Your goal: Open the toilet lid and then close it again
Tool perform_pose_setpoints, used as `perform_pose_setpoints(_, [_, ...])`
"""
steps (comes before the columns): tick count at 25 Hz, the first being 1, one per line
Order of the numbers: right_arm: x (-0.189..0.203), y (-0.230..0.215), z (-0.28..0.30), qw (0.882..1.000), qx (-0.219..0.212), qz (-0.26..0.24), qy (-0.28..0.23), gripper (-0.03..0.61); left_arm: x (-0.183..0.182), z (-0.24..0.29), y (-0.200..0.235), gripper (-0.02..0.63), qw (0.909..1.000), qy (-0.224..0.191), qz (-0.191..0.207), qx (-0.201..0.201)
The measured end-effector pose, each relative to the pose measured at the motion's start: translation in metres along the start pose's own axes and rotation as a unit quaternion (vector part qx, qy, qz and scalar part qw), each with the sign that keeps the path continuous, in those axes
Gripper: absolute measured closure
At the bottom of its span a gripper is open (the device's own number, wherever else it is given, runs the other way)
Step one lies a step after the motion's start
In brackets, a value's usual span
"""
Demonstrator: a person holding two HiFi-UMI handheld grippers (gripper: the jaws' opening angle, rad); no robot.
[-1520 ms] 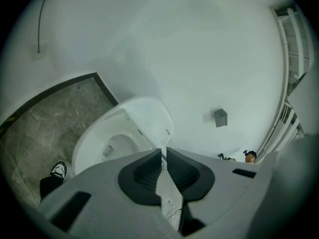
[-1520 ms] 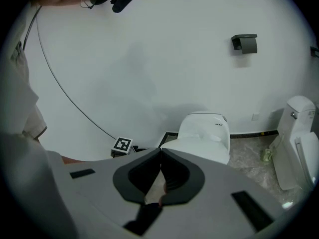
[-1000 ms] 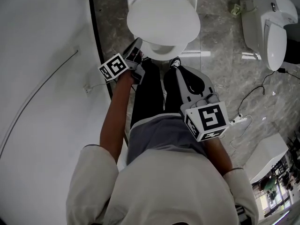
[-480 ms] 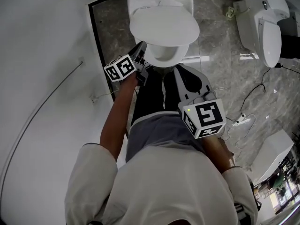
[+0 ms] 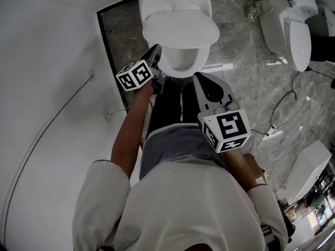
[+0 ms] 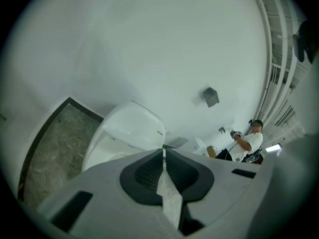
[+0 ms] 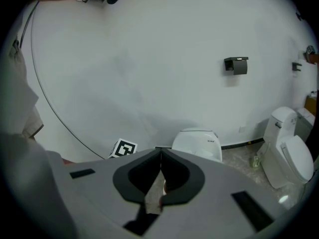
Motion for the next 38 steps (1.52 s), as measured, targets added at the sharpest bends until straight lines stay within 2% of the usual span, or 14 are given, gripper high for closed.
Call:
perform_pose_setpoints(8, [-0.005, -0.006, 0.000, 1.000, 0.006, 0.001, -0.006, 0.568, -0.016, 0.008, -0.009, 0.595, 0.9997, -0.003, 0.025, -0.005])
perform_pose_setpoints(19, [-0.009, -0.012, -0.004, 1.000, 0.012, 0.002, -0.011, 0.568, -0.049, 0.023, -0.028, 0.595, 0.9963, -0.006, 0.085, -0.009])
perform_pose_setpoints(38, [-0.008, -0.018, -0.008, 0.999, 0.031, 0.019, -0.013, 0.568, -0.086, 0.045, -0.042, 0.595, 0.9930, -0.011, 0.118, -0.003])
Point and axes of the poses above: the fingertips, and each gripper's own axes: z forward along the fingers, y to its left, x out of its underside, the point moved 6 cm from there along -z, backward along the fingers, and after that the axes turned 10 degrees about -z, right-handed, at the moved point
